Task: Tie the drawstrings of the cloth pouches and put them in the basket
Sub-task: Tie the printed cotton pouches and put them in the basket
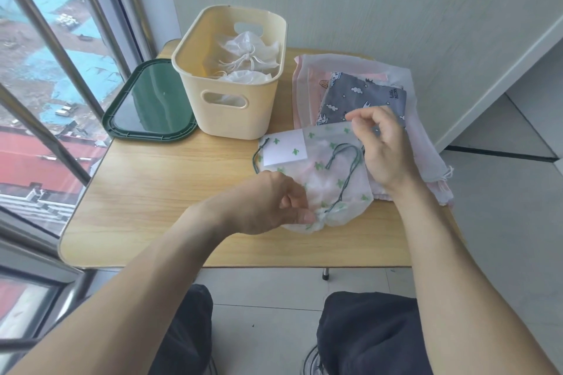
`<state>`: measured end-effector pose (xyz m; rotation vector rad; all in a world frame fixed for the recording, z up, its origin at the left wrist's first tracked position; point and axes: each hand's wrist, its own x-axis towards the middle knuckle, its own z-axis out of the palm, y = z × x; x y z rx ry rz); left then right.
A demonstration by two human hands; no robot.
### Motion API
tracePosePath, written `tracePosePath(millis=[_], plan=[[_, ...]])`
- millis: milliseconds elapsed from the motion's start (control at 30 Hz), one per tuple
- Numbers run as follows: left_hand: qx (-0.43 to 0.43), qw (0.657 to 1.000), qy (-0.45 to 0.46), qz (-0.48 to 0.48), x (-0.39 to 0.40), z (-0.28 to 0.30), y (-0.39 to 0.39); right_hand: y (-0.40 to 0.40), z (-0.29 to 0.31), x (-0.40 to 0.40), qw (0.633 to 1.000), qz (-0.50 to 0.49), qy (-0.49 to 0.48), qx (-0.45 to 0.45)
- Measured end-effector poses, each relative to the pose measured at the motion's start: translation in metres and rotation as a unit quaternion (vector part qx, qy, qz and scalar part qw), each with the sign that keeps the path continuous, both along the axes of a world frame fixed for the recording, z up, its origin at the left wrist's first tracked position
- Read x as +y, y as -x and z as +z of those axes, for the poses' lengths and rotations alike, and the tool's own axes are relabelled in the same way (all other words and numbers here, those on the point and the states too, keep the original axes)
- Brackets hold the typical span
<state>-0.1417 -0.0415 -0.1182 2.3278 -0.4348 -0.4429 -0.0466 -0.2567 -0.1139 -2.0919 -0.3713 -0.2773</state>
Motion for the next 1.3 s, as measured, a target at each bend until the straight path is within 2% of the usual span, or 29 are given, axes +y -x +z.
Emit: tracePosePath(millis=[67, 233, 367, 433, 567, 700, 900, 1067, 1300], plan=[[-0.002, 1.0, 0.014, 0.007, 0.002, -0.001, -0.002, 0.008, 0.007, -0.002, 1.0, -0.006, 0.006, -0.027], [-0.006, 0.999, 0.019, 0.03, 0.007, -0.002, -0.005, 0.043, 0.018, -0.008, 0.989, 0.088, 0.101, 0.069], [-0.014, 0.999, 0.01, 0.032, 0.004, -0.004, -0.005, 0.06, 0.013, -0.01, 0.97, 0.078, 0.211, 0.092], [-0.02, 0.999, 0.007, 0.035, 0.003, -0.004, -0.005, 0.062, 0.01, -0.008, 0.964, 0.072, 0.236, 0.103], [-0.026, 0.999, 0.003, 0.046, 0.001, -0.002, -0.006, 0.065, 0.008, -0.004, 0.956, 0.101, 0.238, 0.139], [-0.028, 0.998, -0.003, 0.057, 0.0, -0.004, -0.007, 0.067, 0.006, -0.001, 0.955, 0.14, 0.193, 0.175], [-0.007, 0.998, -0.005, 0.06, 0.012, 0.001, -0.01, 0.064, 0.001, 0.0, 0.959, 0.175, 0.137, 0.173], [-0.022, 0.994, -0.073, 0.077, 0.032, 0.006, -0.012, 0.066, 0.0, 0.001, 0.958, 0.165, 0.166, 0.165], [-0.135, 0.987, -0.024, 0.077, 0.014, 0.002, -0.007, 0.068, 0.002, 0.003, 0.953, 0.161, 0.174, 0.189]])
